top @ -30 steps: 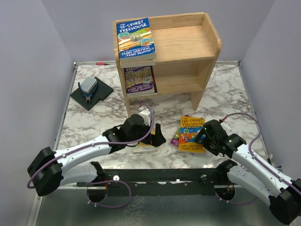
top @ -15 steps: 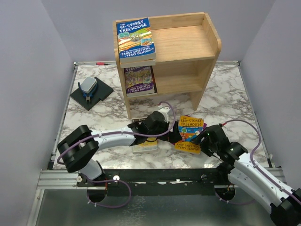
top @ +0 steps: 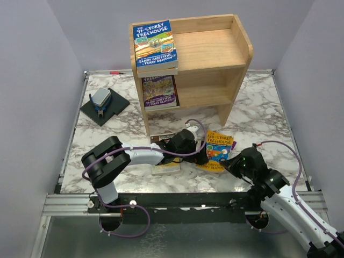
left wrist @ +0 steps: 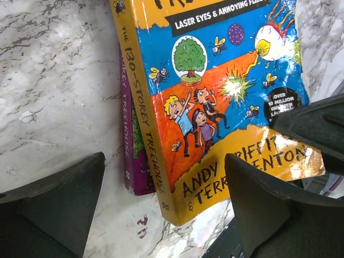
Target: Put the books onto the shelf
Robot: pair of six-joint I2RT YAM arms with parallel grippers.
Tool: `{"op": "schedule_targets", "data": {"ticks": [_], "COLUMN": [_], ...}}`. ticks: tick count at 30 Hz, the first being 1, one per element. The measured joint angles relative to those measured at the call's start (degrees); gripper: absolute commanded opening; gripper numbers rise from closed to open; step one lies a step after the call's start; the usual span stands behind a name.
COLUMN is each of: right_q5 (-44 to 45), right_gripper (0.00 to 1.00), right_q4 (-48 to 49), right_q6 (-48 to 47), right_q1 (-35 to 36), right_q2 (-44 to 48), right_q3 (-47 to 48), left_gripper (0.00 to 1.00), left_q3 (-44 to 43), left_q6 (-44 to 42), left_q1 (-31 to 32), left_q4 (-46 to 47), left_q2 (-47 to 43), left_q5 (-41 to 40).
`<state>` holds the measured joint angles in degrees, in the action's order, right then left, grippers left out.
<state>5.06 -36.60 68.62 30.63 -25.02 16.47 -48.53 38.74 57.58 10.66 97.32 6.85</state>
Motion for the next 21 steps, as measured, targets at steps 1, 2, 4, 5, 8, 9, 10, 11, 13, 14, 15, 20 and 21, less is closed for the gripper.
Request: {"op": "schedule_targets", "data": {"ticks": [1, 2, 4, 5, 8, 9, 10, 11, 13, 14, 15, 20, 21], "right_q5": [0.0, 0.0, -0.1, -0.1, -0.1, -0.1, -0.1, -0.1, -0.1, -0.1, -0.1, 0.0, -0.1], "right_gripper": [0.00, 0.00, 0.00, 0.00, 0.00, 0.00, 0.00, 0.00, 0.00, 0.00, 0.00, 0.00, 0.00], "right_q4": [-0.3, -0.7, -1.4, -1.7, -3.0, -3.4, -3.8, -4.3, -5.6, -6.2, -7.2, -9.7, -9.9], "right_q6": [0.0, 0.0, -0.1, -0.1, -0.7, -1.0, -1.2, -1.6, -2.6, -3.0, -3.7, -6.4, -7.3], "right_q1": [0.0, 0.0, 0.0, 0.0, 0.0, 0.0, 0.0, 0.0, 0.0, 0.0, 0.0, 0.0, 0.0], "right_q2": [0.7, 1.5, 3.0, 3.6, 4.8, 4.9, 5.0, 4.9, 4.9, 4.9, 4.9, 5.2, 5.4], "right_q3": [-0.1, -0.1, -0.1, -0.1, 0.1, 0.5, 0.9, 1.6, 3.3, 4.2, 5.5, 10.9, 12.0], "left_gripper": [0.91, 0.91, 0.92, 0.92, 0.94, 0.94, 0.95, 0.95, 0.96, 0.96, 0.96, 0.97, 0.97], "left_q3": [0.0, 0.0, 0.0, 0.0, 0.0, 0.0, 0.0, 0.0, 0.0, 0.0, 0.0, -0.1, -0.2], "left_q6": [0.0, 0.0, 0.1, 0.1, 0.1, 0.2, 0.3, 0.3, 0.3, 0.3, 0.2, 0.1, 0.0], "left_q1": [0.0, 0.1, 0.2, 0.3, 0.3, 0.3, 0.3, 0.3, 0.3, 0.3, 0.3, 0.3, 0.3], "left_q4": [0.0, 0.0, 0.0, 0.1, 0.2, 0.2, 0.0, -0.1, -0.2, -0.3, -0.5, -2.3, -2.7], "left_q2": [0.1, 0.2, 0.2, 0.2, 0.2, 0.0, -0.2, -0.6, -1.7, -2.4, -3.1, -7.6, -8.3], "left_q5": [0.0, 0.0, 0.0, 0.0, 0.0, 0.0, 0.0, -0.1, -0.2, -0.3, -0.4, -1.4, -1.5]}}
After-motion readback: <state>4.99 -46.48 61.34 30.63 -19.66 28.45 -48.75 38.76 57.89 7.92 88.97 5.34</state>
